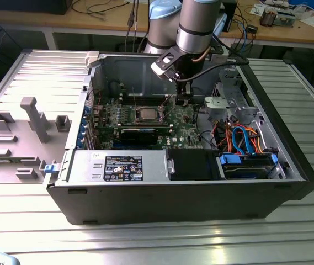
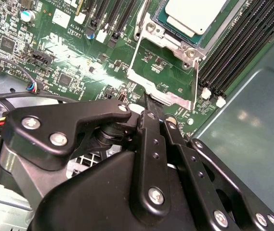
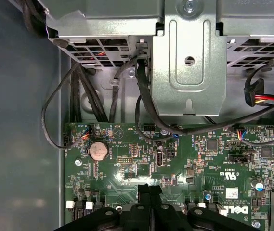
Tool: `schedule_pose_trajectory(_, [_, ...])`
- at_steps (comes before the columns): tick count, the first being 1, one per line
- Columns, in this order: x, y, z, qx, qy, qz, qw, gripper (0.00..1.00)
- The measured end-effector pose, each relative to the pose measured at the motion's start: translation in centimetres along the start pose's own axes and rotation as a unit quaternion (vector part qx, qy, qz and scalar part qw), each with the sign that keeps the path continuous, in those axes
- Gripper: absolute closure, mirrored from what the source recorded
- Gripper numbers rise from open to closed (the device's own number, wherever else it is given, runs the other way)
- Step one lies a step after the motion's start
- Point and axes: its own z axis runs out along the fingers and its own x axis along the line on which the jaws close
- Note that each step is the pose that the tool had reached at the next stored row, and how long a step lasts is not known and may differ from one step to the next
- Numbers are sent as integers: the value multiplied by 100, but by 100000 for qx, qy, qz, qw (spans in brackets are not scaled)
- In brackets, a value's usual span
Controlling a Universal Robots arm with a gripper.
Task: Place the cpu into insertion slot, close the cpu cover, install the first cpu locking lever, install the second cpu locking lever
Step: 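Close the cpu cover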
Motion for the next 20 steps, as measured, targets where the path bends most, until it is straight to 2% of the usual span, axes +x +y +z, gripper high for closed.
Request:
schedule_pose_trajectory(7, [0, -5, 0, -1, 0, 4, 100000, 89])
schedule_pose_trajectory(14, [0, -59, 20, 0, -4, 2, 100000, 89])
schedule_pose_trajectory(20, [0, -71, 25, -1, -3, 1, 100000, 89])
